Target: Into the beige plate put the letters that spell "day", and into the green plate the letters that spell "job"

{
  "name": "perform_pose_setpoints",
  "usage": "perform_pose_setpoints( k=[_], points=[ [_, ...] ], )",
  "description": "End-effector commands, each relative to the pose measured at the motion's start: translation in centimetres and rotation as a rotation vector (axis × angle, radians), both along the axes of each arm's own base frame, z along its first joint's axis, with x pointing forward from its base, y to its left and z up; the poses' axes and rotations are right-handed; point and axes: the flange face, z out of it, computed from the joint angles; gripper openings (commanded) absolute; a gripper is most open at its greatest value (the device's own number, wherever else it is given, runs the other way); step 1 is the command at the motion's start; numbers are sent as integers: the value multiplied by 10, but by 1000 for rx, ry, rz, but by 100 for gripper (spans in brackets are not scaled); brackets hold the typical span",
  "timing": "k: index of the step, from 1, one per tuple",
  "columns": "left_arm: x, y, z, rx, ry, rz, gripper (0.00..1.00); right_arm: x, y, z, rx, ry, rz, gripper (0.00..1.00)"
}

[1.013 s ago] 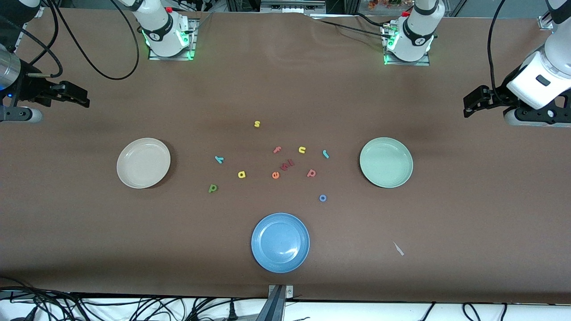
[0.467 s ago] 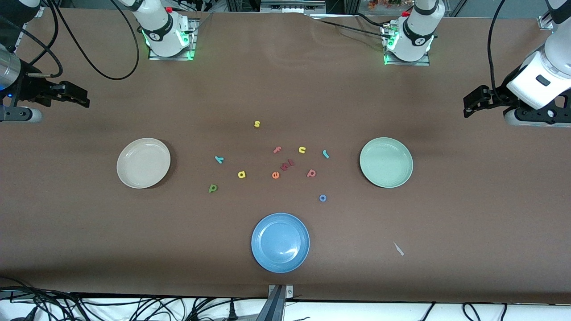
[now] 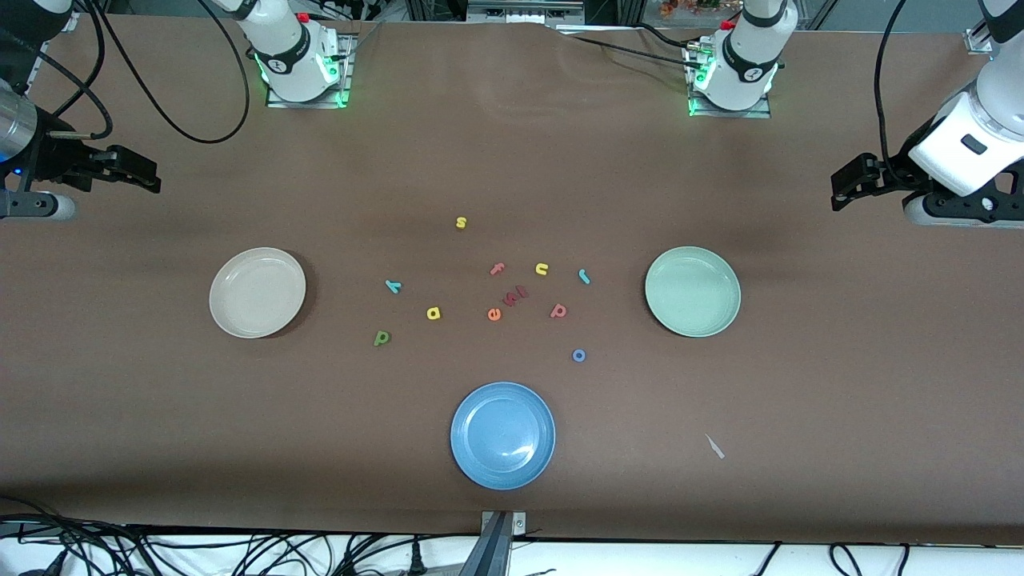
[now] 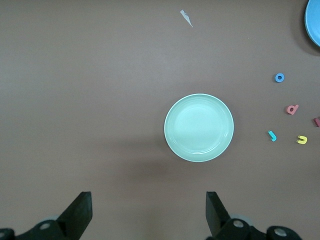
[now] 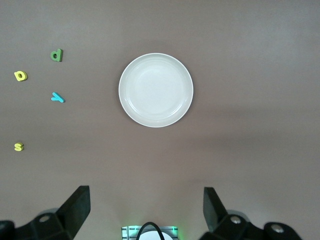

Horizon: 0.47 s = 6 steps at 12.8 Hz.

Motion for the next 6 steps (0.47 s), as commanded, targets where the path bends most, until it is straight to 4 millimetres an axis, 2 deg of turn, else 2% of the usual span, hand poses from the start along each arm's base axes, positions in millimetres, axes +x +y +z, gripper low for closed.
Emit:
perform_pose_setpoints(
  k=[1, 6],
  points=[
    [-3, 1, 3, -22, 7, -8, 100, 1, 1, 4, -19, 0, -8, 100],
    [-3, 1, 2, -22, 8, -8, 100, 1, 3, 5, -14, 0, -7, 100]
  ],
)
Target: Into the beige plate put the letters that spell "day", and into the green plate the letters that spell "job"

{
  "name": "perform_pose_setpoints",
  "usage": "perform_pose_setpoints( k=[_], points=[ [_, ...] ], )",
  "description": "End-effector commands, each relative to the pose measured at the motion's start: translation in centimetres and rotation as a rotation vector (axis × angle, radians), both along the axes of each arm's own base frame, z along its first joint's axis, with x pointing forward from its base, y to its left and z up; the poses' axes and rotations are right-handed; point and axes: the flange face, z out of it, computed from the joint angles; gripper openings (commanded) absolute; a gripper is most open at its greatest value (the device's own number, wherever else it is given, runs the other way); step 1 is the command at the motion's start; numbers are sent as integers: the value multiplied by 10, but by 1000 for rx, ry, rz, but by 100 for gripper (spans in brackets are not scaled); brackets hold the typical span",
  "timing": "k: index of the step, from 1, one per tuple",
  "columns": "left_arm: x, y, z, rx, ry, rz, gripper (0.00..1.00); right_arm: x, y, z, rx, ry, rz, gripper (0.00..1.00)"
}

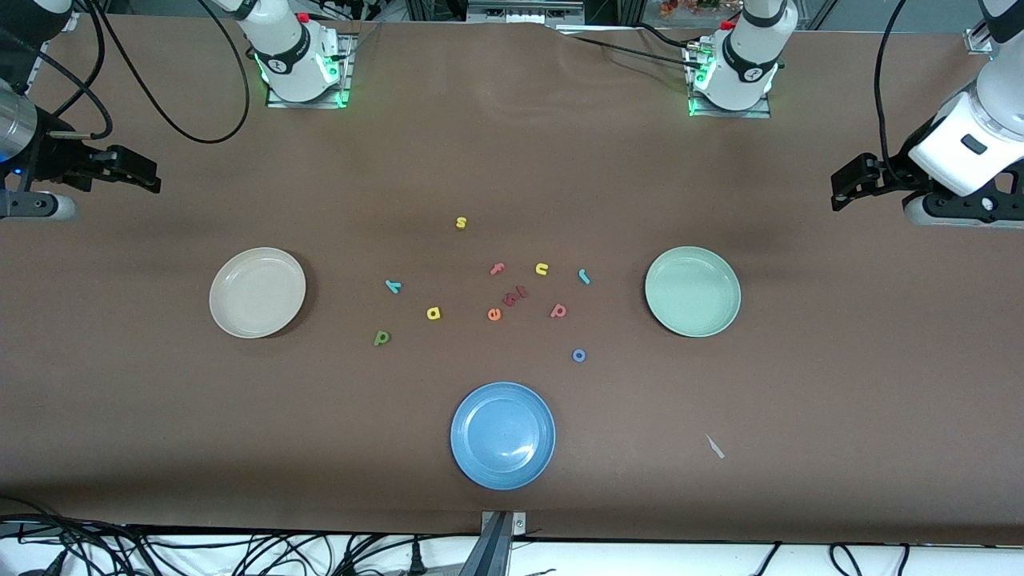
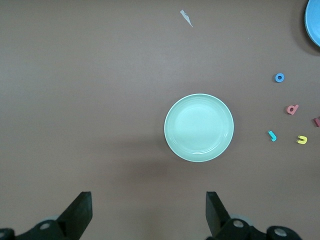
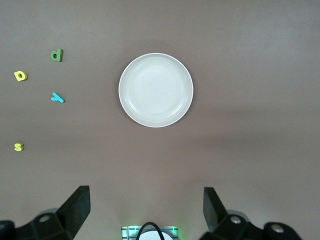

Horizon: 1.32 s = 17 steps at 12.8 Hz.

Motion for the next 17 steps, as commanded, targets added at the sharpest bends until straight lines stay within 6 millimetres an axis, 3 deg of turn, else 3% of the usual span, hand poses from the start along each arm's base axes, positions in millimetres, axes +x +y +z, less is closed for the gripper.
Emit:
perform_pose_setpoints(
  k=[1, 5, 9, 11, 14, 15, 17],
  points=[
    [-3, 1, 2, -22, 8, -8, 100, 1, 4, 5, -13, 1, -6, 100],
    [-2, 0, 3, -22, 5, -13, 100, 1, 12, 6, -11, 0, 10, 100],
    [5, -12, -10, -35, 33, -35, 100, 1, 12, 6, -10, -2, 10, 100],
    [16, -30, -42, -33, 92, -60, 100, 1, 13, 6, -9, -3, 11, 100],
    [17, -58, -57, -31, 121, -115, 100, 2, 18, 6, -4, -9, 31, 100],
    [25, -68, -81, -31, 158, -132, 100, 5, 31, -2, -2, 2, 57, 100],
    [37, -91, -105, -31, 169, -152, 100, 15, 60, -22, -8, 14, 111, 100]
  ],
)
